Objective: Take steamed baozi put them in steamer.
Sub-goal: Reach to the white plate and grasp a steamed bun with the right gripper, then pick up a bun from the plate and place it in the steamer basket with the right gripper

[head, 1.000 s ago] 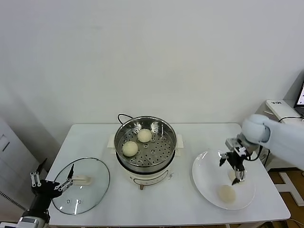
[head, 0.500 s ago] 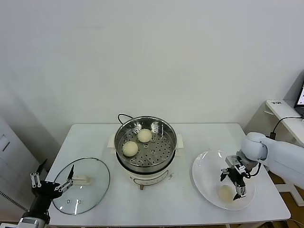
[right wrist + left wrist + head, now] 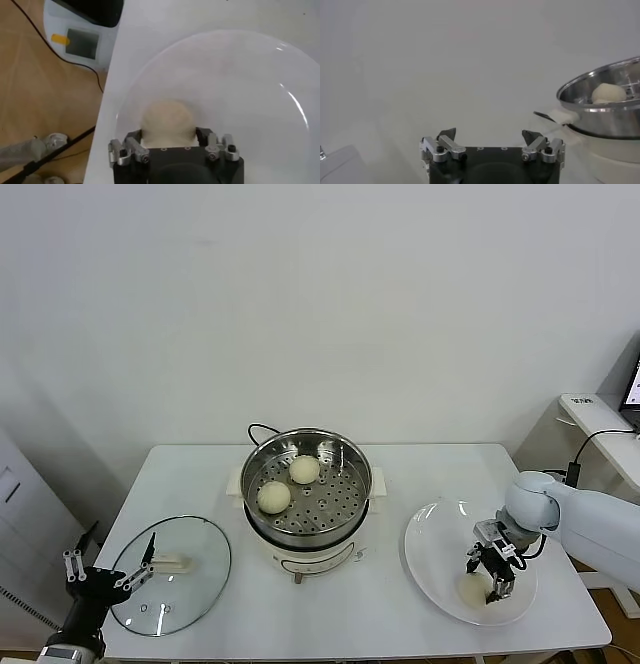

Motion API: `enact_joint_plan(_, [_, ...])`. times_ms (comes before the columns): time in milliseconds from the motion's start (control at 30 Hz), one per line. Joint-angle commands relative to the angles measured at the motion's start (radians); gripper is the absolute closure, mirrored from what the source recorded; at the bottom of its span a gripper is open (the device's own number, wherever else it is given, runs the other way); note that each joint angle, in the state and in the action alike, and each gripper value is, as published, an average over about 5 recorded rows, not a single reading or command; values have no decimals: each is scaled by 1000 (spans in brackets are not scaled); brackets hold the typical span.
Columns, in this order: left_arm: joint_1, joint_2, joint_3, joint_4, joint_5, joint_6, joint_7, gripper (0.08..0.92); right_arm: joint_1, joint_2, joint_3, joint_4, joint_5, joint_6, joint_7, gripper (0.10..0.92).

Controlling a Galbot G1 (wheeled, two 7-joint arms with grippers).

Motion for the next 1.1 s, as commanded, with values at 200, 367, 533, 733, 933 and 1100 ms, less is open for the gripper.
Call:
enact_joint_plan(200, [4,5,-11,-3,-10,-2,0,177,325,19,-164,6,138,25,-13,568])
enact_joint_plan(367, [0,7,-10,-10,-11,4,0,177,640,140,-270,-49,331,66,-47,574])
enact_joint_plan(533, [-4,7,-10,-17,-12,6,-1,177,813,304,-273,-105,485,96,-76,575])
enact_joint_plan(733, [1,9,-15,-9,-19,1,-1,177,837,450,-246,-57,469,161,-75,575])
enact_joint_plan(933, [6,2,-25,-1,-30,-6,0,177,671,577,-210,21,175,292,-33,575])
enact_joint_plan(1100, [23,4,-48,12,-48,-20,2,177,496,656,-167,17,-84,452,-27,575])
